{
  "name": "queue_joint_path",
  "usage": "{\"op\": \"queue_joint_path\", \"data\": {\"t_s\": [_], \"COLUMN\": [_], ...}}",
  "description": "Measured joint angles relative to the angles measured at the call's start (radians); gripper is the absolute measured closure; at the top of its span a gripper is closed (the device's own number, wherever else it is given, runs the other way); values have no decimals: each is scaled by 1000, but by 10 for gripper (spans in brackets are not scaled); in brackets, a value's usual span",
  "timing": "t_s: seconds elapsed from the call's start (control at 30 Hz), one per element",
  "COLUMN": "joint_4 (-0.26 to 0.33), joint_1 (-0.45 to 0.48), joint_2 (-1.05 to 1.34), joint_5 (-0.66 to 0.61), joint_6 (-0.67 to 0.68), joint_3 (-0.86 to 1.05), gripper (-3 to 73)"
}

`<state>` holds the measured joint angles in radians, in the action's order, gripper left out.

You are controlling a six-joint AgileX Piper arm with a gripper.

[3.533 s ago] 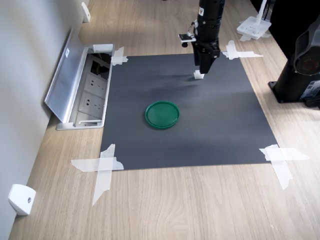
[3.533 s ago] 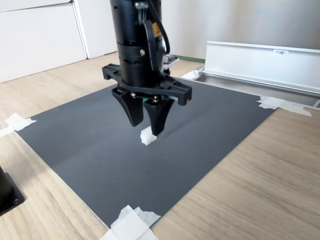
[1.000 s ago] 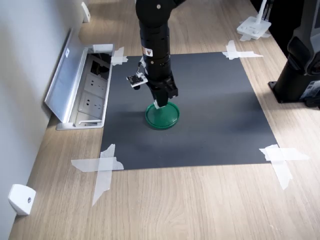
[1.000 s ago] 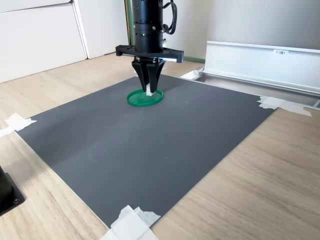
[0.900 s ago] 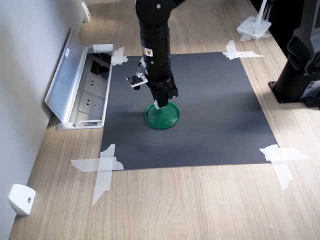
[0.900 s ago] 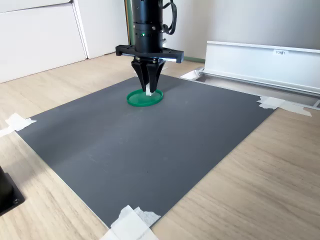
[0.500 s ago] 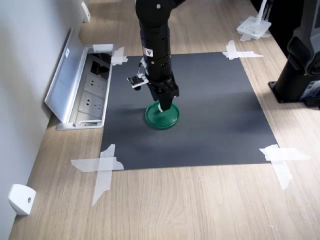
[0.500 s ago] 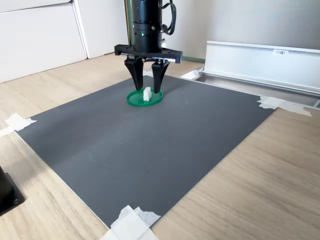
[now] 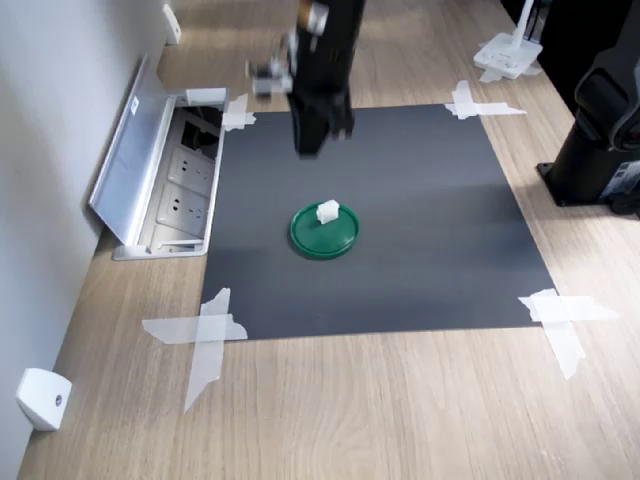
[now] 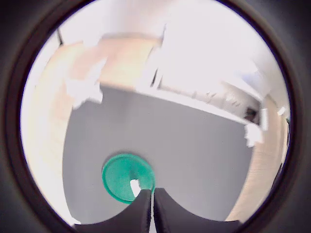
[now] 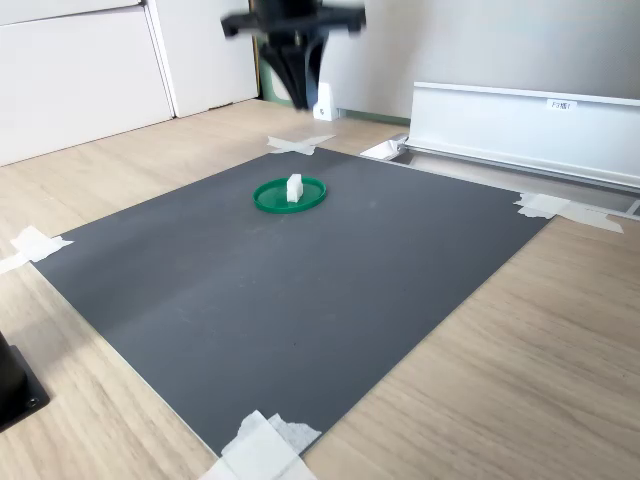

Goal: Grasp a white terminal and put it on the green lid.

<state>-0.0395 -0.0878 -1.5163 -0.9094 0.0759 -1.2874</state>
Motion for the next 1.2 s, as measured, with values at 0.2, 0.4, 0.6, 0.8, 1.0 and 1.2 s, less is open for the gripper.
{"op": "queue_joint_path", "data": {"t_s": [0.2, 0.4, 0.6, 0.8, 1.0, 1.2], "joint_4": [-143, -236, -241, -241, -242, -244], "joint_1": [0, 83, 225, 233, 231, 180], "joint_2": [305, 650, 899, 1044, 1138, 1244], "joint_5": [197, 477, 732, 838, 909, 928], "joint_6": [-87, -106, -176, -266, -328, -358], "joint_3": [192, 540, 825, 1062, 1220, 1289], "gripper": [700, 700, 700, 700, 700, 701]}}
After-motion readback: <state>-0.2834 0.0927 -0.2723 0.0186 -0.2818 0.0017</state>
